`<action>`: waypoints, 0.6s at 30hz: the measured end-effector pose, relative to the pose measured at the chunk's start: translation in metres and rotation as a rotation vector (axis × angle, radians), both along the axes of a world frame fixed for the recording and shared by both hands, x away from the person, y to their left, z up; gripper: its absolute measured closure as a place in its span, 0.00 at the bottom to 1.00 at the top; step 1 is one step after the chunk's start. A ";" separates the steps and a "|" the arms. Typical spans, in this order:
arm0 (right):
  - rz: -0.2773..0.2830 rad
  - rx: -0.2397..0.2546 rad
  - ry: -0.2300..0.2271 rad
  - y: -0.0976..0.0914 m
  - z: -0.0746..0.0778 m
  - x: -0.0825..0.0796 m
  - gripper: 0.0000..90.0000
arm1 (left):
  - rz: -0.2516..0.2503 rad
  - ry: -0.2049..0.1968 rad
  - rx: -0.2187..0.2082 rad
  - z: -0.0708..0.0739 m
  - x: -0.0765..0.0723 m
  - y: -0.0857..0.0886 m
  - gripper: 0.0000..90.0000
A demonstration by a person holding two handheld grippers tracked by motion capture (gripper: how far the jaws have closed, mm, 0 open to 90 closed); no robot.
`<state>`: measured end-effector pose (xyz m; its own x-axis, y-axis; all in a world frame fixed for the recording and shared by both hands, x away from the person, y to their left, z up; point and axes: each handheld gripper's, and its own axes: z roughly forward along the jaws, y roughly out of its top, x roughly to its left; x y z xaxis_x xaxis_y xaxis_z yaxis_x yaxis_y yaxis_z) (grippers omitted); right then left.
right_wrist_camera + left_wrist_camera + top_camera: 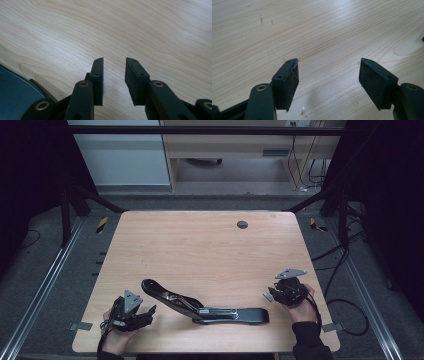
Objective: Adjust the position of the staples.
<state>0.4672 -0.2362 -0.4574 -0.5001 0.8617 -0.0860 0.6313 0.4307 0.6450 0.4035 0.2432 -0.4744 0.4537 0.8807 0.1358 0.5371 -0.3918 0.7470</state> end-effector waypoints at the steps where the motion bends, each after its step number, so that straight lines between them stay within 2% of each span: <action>1: 0.004 -0.013 0.001 0.000 -0.001 0.001 0.77 | 0.000 0.002 0.001 0.000 0.000 0.000 0.35; 4: 0.015 -0.023 0.034 0.006 -0.003 0.005 0.78 | -0.001 0.002 0.001 0.000 0.000 0.000 0.35; 14: 0.033 -0.049 0.092 0.015 -0.010 0.009 0.80 | -0.004 0.005 0.005 0.000 0.000 0.000 0.35; 16: 0.038 -0.054 0.085 0.015 -0.012 0.009 0.79 | -0.005 0.006 0.006 0.000 0.000 0.000 0.35; 18: 0.036 -0.051 0.099 0.015 -0.013 0.010 0.79 | -0.006 0.006 0.007 0.000 0.000 0.000 0.35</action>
<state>0.4770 -0.2214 -0.4708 -0.5387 0.8389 -0.0775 0.6747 0.4847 0.5567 0.4038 0.2429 -0.4747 0.4598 0.8771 0.1389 0.5395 -0.4001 0.7409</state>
